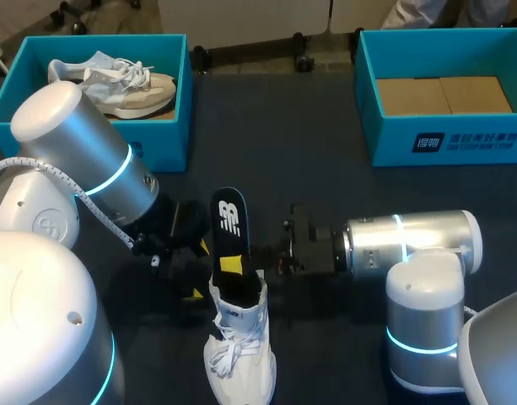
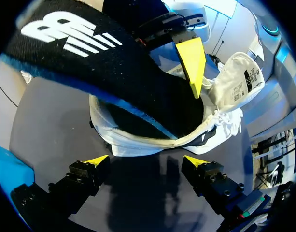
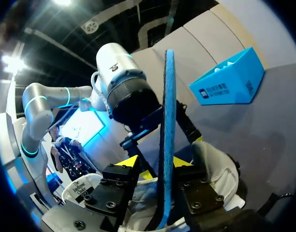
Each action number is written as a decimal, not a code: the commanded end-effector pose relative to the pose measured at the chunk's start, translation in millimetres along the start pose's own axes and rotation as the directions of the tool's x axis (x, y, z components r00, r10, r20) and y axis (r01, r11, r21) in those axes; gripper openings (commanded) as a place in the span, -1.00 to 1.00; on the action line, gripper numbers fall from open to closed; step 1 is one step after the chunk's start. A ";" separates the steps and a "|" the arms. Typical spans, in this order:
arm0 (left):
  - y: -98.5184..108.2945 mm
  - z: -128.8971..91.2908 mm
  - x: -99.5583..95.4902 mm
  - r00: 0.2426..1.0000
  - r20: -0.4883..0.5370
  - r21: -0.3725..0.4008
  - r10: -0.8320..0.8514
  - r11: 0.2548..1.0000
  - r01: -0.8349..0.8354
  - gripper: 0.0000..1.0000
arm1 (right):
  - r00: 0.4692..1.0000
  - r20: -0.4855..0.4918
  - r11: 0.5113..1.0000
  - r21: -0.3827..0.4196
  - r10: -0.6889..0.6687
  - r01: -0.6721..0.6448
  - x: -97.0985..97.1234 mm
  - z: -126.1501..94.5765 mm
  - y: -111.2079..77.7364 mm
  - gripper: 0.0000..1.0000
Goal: Take the shoe out of the shoebox, open the shoe tongue, remove and reinsert the insole, then place the shoe into the shoebox
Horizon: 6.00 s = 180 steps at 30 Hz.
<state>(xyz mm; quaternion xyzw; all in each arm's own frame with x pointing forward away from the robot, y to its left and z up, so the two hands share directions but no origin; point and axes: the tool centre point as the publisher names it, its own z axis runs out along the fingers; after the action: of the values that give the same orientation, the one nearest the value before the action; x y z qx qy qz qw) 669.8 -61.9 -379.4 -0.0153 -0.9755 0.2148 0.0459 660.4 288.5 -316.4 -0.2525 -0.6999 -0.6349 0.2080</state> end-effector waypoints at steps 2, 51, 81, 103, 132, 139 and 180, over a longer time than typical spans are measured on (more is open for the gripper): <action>0.9 0.7 0.9 1.000 0.003 0.002 0.001 1.000 -0.001 1.00 | 1.000 -0.013 1.000 -0.029 -0.009 0.009 -3.8 3.7 1.9 -0.42; 0.9 0.7 0.9 1.000 0.003 0.002 0.001 1.000 -0.001 1.00 | 0.994 0.063 0.996 -0.020 0.087 -0.086 -1.9 1.7 -12.5 -0.18; 0.9 0.7 0.9 1.000 0.003 0.002 0.001 1.000 -0.001 1.00 | 0.984 0.073 0.986 -0.046 0.162 -0.159 -9.7 4.0 -26.5 -1.00; 0.9 0.7 0.9 1.000 0.003 0.002 0.001 1.000 -0.001 1.00 | 0.991 0.103 0.996 -0.049 0.086 -0.081 1.4 -0.3 -8.4 -0.13; 0.9 0.7 0.9 1.000 0.003 0.002 0.001 1.000 -0.001 1.00 | 0.952 0.191 0.971 -0.056 0.238 -0.232 -8.4 4.1 -38.1 -1.00; 0.9 0.7 0.9 1.000 0.003 0.002 0.001 1.000 -0.001 1.00 | 0.961 0.196 0.980 -0.067 0.195 -0.185 -5.0 1.6 -27.7 -0.03; 0.9 0.7 0.9 1.000 0.003 0.002 0.001 1.000 -0.001 1.00 | 0.944 0.234 0.973 -0.053 0.231 -0.225 -8.8 0.7 -26.8 -0.39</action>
<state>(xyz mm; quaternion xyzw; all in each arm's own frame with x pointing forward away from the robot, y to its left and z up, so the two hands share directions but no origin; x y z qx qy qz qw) 669.8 -62.0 -379.5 -0.0153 -0.9755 0.2148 0.0458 654.5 287.1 -346.7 -0.4075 -0.6771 -0.5801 0.1972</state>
